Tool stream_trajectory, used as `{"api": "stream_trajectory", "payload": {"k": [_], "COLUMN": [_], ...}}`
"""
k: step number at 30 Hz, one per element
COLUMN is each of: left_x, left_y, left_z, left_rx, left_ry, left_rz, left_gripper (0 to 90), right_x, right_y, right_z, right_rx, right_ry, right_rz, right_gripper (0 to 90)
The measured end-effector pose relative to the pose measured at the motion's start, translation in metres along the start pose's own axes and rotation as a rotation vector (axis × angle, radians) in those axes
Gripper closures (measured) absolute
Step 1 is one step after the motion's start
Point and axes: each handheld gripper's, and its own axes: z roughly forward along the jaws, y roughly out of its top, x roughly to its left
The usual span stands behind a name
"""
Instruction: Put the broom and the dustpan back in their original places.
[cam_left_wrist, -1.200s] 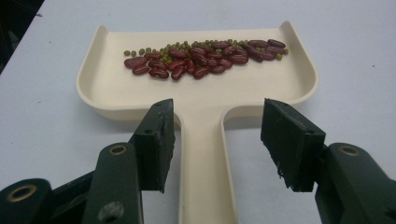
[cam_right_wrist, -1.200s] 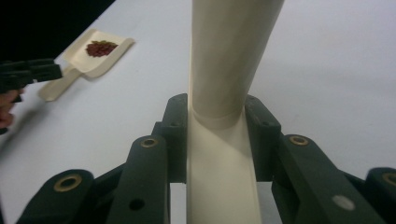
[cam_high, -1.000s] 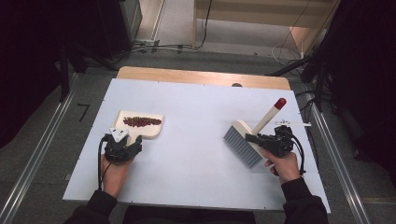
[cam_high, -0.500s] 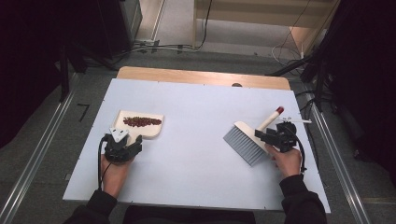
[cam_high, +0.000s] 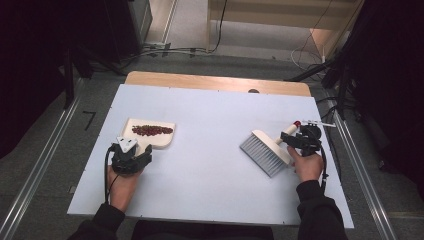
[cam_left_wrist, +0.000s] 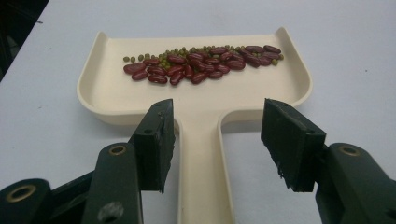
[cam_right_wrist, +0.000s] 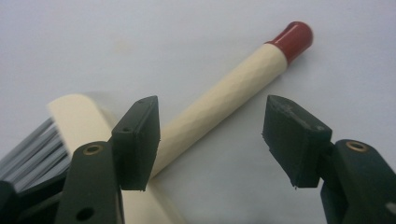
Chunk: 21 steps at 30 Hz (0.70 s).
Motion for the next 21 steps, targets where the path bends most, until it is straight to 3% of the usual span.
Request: {"api": "stream_trajectory", "payload": {"k": [2,11,14,17,19,21], "left_x": [0.000,0.001,0.002,0.003,0.003,0.003], "left_y": [0.000,0.000,0.001,0.001,0.001,0.001], "left_z": [0.000,0.000,-0.001,-0.001,-0.002,-0.002], "left_rx": [0.001,-0.002,-0.007,-0.006,-0.006,-0.007], "left_ry": [-0.002,-0.004,-0.001,-0.001,-0.002,-0.002], "left_rz": [0.000,0.005,0.001,0.002,0.002,0.002], "left_gripper": [45.5,45.6,45.6,45.6,45.6,45.6], "right_x": [-0.002,0.007,0.007,0.011,0.016,0.017], "right_y": [0.003,0.020,0.024,0.025,0.025,0.026], "right_z": [0.007,0.026,0.033,0.039,0.041,0.042], "right_rx": [0.022,0.069,0.108,0.131,0.135,0.136], "right_ry": [0.002,-0.088,-0.101,-0.120,-0.146,-0.142], "right_rz": [0.035,0.092,0.127,0.123,0.094,0.071], "right_gripper": [35.1,38.7,39.7,41.9,42.5,44.4]}}
